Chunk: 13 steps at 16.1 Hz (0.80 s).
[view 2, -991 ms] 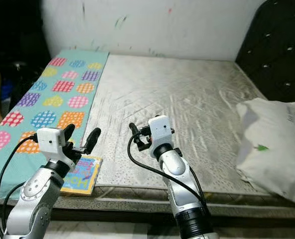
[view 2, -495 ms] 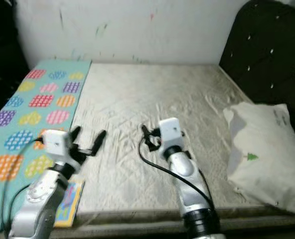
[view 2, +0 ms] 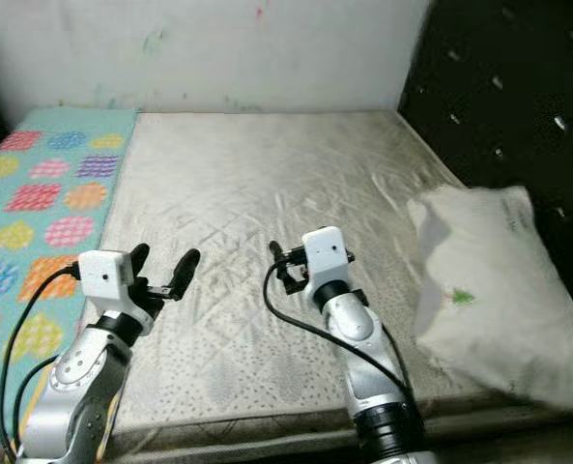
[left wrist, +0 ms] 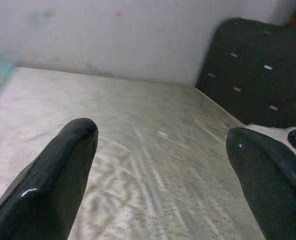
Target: Clean up the room
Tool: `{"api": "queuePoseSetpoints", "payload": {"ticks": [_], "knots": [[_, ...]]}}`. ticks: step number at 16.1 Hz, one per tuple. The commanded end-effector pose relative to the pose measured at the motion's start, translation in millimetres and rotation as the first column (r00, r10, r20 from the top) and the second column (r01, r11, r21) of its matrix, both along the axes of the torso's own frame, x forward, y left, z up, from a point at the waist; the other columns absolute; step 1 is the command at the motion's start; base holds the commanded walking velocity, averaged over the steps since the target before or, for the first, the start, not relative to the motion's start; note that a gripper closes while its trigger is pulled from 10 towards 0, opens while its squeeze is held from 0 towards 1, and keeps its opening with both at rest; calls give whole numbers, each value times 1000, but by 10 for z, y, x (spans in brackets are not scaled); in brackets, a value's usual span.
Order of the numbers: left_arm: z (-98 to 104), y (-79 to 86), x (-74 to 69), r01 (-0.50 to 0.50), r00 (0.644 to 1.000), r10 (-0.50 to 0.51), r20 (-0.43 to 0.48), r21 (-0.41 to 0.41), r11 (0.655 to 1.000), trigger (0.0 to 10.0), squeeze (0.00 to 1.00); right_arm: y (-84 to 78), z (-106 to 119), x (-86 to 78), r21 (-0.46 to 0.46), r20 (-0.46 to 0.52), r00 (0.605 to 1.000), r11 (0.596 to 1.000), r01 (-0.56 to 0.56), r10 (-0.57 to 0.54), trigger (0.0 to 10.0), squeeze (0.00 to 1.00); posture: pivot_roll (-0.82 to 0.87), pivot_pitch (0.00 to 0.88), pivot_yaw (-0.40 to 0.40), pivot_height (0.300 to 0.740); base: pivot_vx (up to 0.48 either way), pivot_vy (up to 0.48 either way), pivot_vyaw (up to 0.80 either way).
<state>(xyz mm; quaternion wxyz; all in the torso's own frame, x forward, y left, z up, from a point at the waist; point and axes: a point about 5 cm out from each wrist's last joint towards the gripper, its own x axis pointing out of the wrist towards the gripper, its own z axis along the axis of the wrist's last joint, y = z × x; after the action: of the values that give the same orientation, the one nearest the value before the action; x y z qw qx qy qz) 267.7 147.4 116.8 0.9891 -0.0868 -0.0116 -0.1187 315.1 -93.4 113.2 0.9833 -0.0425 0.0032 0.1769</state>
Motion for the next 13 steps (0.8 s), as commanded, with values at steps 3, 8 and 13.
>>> {"api": "queuePoseSetpoints", "payload": {"ticks": [3,8,13], "knots": [[-3,65,-15,-19,1000,19,-7,16,1000,10000,0,74,57,6,5,21,1000,1000,-22,22,10000,0,-109,0,-49,740,0,-307,440],[10,46,2,-13,1000,13,-6,14,1000,10000,0,93,103,13,-14,43,999,999,-32,33,10000,0,-111,0,-41,740,0,-361,0],[6,54,2,-15,1000,15,-7,16,1000,10000,0,102,53,1,-1,17,999,1000,-31,31,10000,0,-105,0,-45,740,0,-385,0]]}}
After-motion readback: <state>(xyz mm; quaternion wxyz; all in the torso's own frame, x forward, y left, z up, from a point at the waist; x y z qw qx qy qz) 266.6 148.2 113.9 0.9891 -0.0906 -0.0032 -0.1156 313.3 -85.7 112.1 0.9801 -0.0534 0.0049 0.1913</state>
